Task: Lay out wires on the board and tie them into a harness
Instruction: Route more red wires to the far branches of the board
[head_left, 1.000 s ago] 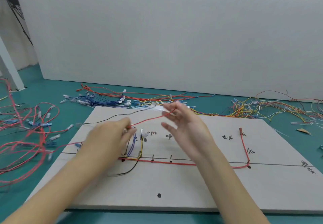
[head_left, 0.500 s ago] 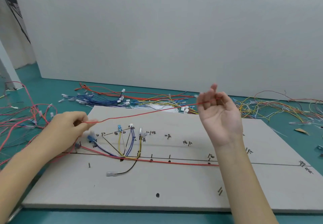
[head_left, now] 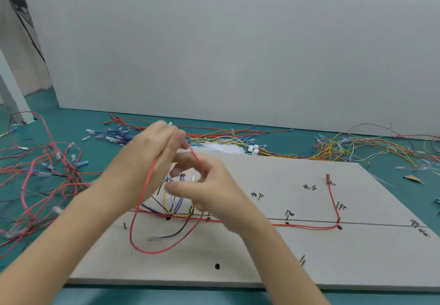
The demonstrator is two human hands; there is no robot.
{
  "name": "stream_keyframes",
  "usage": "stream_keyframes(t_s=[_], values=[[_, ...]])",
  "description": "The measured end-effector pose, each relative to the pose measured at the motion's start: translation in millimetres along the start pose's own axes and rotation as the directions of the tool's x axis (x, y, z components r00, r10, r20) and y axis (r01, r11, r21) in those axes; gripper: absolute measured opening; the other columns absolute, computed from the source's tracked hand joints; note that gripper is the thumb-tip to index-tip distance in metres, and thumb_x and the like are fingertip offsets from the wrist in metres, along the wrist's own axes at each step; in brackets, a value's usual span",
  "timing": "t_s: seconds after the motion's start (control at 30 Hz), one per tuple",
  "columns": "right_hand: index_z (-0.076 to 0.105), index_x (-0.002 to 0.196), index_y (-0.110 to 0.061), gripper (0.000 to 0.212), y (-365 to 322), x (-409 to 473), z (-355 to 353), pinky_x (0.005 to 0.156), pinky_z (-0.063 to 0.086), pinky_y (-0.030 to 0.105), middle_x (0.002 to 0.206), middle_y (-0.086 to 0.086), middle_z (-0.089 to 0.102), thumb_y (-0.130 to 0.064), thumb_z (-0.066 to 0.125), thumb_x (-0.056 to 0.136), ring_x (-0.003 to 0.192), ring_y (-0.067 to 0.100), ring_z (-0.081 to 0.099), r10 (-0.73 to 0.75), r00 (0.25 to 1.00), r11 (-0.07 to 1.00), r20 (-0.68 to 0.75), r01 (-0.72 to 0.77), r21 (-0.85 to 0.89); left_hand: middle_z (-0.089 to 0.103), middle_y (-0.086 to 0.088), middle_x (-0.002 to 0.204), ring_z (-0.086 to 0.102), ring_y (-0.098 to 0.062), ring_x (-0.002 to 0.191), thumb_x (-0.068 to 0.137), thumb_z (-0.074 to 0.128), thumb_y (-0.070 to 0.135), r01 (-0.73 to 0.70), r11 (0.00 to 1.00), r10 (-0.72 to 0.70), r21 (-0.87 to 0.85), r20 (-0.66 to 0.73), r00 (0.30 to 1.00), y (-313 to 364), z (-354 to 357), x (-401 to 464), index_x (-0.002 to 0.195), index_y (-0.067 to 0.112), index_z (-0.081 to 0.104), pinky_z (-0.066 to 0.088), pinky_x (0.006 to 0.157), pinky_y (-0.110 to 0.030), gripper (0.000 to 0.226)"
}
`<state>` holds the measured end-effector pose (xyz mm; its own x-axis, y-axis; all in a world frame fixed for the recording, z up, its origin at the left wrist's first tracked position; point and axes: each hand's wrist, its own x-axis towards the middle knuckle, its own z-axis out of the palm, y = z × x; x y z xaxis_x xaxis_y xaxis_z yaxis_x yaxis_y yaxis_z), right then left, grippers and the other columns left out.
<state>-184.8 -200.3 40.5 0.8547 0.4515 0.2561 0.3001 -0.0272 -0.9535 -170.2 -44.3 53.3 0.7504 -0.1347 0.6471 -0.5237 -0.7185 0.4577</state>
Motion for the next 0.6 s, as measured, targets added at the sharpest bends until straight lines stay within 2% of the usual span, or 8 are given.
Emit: stream_keyframes(t_s=[0.07,0.13,0.2,0.27,0.33,0.43,0.5,0.6], values=[[0.064,0.102,-0.011,0.028,1.1,-1.2,12.3,0.05,0.035,0.007,0.094,-0.005,0.064,0.002,0.067,0.077,0.051,-0.003,0.051,0.016,1.0,0.999,0.001,-0.016,-0.034,0.045,0.009,0.105,0.04,-0.007,0.095,0.095,0.019,0.057,-0.061,0.994,0.057,0.095,0.04,0.998,9.4,6.0,-0.4,0.101,0.028,0.06,0.03,0.081,-0.027,0.051],[0.064,0.103,-0.012,0.026,-0.1,-4.5,16.4,0.039,0.035,0.017,0.101,-0.004,0.069,-0.002,0.066,0.079,0.044,0.01,0.047,0.061,0.997,0.997,0.048,-0.062,0.034,0.041,0.01,0.114,0.028,-0.002,0.097,0.094,0.014,0.058,-0.065,0.971,0.064,0.229,0.014,0.998,12.7,5.7,-0.6,0.108,0.034,0.055,0.018,0.086,-0.026,0.049],[0.071,0.094,-0.019,0.019,0.4,-7.5,18.8,0.036,0.035,0.022,0.081,-0.014,0.069,-0.006,0.061,0.083,0.043,0.019,0.038,0.064,0.99,0.995,0.124,-0.073,0.069,0.04,0.011,0.117,0.023,0.001,0.098,0.094,0.011,0.058,-0.056,0.964,0.055,0.261,0.008,0.998,14.3,3.3,0.2,0.115,0.038,0.053,0.011,0.085,-0.023,0.051],[0.07,0.067,-0.032,0.032,1.4,-9.0,23.5,0.036,0.036,0.021,0.052,-0.021,0.053,-0.009,0.052,0.08,0.038,0.011,0.031,0.063,0.99,0.991,0.125,-0.077,0.112,0.038,0.012,0.119,0.021,0.003,0.098,0.094,0.01,0.059,-0.087,0.964,0.082,0.25,0.033,0.996,18.9,4.7,-0.1,0.121,0.037,0.051,0.01,0.084,-0.021,0.054],[0.064,0.052,-0.038,0.04,3.2,-9.5,27.9,0.036,0.034,0.02,0.045,-0.024,0.048,-0.009,0.046,0.074,0.034,0.005,0.029,0.052,0.995,0.987,0.086,-0.065,0.147,0.037,0.013,0.122,0.021,0.003,0.101,0.093,0.01,0.059,-0.102,0.972,0.096,0.213,0.035,0.995,24.3,7.6,-2.0,0.128,0.036,0.048,0.01,0.083,-0.019,0.056],[0.063,0.054,-0.037,0.04,6.2,-9.4,29.6,0.036,0.034,0.021,0.047,-0.024,0.05,-0.007,0.045,0.073,0.035,0.005,0.03,0.037,0.997,0.983,0.067,-0.048,0.177,0.03,0.019,0.121,0.025,-0.001,0.11,0.088,0.013,0.066,-0.07,0.987,0.065,0.146,0.04,0.997,24.8,9.2,-2.4,0.135,0.037,0.04,0.012,0.084,-0.02,0.061],[0.062,0.059,-0.032,0.038,8.9,-7.6,27.5,0.037,0.034,0.023,0.048,-0.021,0.049,-0.004,0.044,0.077,0.034,0.007,0.032,0.027,0.999,0.982,0.03,-0.032,0.186,0.031,0.02,0.123,0.035,-0.007,0.115,0.081,0.027,0.074,-0.035,0.998,0.032,0.056,0.052,0.998,20.1,9.5,-4.3,0.138,0.037,0.035,0.02,0.09,-0.027,0.068],[0.063,0.085,-0.016,0.018,5.2,-0.7,14.8,0.033,0.037,0.02,0.073,-0.006,0.069,-0.003,0.054,0.093,0.033,0.007,0.038,0.014,0.992,0.948,-0.123,0.026,0.317,0.039,0.016,0.13,0.051,-0.003,0.106,0.072,0.054,0.072,0.074,0.985,-0.072,-0.157,0.016,0.997,4.8,7.6,-13.9,0.139,0.04,0.028,0.039,0.089,-0.028,0.078]])
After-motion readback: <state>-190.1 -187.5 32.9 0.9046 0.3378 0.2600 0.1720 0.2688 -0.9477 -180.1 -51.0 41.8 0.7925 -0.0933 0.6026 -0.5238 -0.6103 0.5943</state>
